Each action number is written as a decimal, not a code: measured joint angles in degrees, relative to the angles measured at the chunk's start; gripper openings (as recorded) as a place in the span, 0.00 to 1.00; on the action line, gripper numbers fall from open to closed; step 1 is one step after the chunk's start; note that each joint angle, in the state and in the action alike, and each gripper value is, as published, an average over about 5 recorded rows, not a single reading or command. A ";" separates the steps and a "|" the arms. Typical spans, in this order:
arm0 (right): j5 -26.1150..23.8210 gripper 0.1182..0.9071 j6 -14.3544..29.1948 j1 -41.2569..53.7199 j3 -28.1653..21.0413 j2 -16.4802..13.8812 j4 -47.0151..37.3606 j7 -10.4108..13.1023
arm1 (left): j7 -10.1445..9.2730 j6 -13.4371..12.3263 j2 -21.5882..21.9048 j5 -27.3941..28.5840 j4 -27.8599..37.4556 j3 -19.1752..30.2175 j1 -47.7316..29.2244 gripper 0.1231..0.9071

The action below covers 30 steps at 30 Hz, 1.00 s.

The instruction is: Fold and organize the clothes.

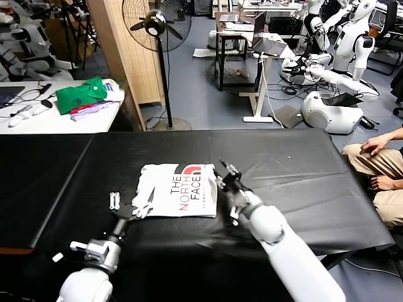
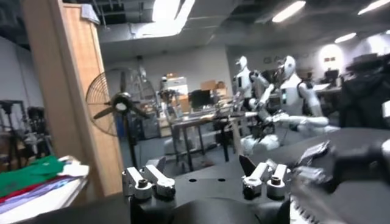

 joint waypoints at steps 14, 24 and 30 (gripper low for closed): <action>14.94 0.86 -4.84 -28.90 14.46 -0.29 23.07 11.94 | -5.19 4.31 4.29 -9.13 -4.89 -4.74 9.24 0.86; 21.94 0.86 -4.91 -48.17 18.65 2.67 35.54 19.28 | -5.72 7.11 4.71 -15.83 -9.90 -10.27 22.76 0.86; 22.09 0.86 -7.79 -55.09 18.17 3.70 40.13 22.36 | -6.58 11.37 4.50 -20.39 -12.67 -13.25 28.18 0.86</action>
